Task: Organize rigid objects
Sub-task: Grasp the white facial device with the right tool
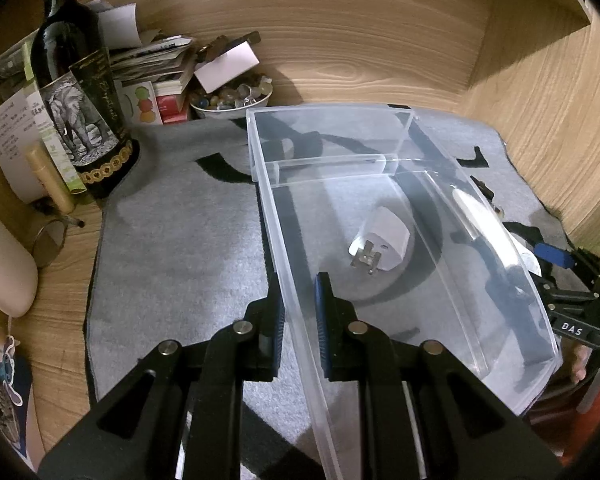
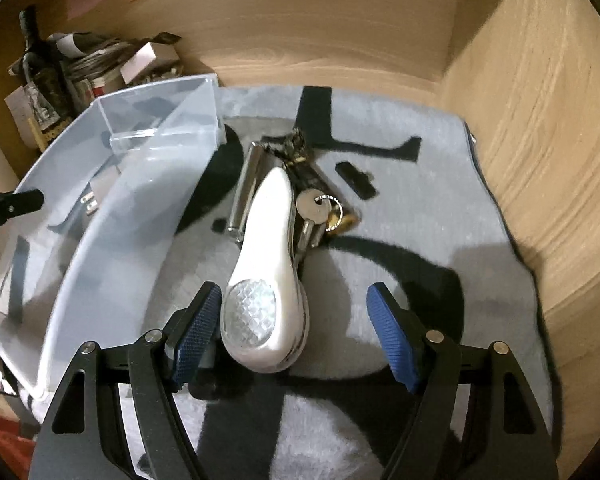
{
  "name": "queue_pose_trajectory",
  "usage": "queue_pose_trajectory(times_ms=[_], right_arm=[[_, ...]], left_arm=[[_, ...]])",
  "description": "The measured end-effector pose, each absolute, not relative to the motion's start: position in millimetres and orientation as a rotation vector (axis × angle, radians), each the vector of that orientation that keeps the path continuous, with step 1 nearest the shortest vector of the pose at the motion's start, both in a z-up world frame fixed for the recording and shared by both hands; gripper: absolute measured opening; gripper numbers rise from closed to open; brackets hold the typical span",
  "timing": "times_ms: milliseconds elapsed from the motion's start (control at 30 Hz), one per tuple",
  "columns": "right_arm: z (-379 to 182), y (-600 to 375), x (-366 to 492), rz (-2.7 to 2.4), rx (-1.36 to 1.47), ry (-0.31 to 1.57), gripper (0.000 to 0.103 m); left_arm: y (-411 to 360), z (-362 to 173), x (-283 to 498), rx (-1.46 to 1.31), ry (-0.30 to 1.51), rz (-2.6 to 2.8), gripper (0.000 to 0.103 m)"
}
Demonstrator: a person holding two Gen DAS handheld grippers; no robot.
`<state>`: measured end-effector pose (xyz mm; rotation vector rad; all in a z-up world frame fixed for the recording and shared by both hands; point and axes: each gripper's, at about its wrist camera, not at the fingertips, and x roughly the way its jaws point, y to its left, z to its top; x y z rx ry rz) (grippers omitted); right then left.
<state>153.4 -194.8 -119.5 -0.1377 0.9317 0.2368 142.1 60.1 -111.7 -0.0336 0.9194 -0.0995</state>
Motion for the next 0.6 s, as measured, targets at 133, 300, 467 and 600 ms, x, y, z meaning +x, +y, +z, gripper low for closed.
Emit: queue_pose_trajectory(times_ms=[133, 300, 467, 600], right_arm=[[-127.1, -195.2, 153.6, 0.236, -0.137, 0.952, 0.051], [-133.6, -196.7, 154.7, 0.232, -0.114, 0.956, 0.04], [-129.9, -203.3, 152.0, 0.231, -0.079, 0.937, 0.04], [-114.7, -208.9, 146.4, 0.225, -0.073, 0.884, 0.04]], left_arm=[[59.1, -111.6, 143.1, -0.031, 0.921, -0.095, 0.015], [58.4, -111.8, 142.9, -0.03, 0.918, -0.091, 0.015], [57.4, -112.2, 142.6, -0.027, 0.917, -0.085, 0.015], [57.6, -112.0, 142.5, -0.032, 0.917, -0.083, 0.015]])
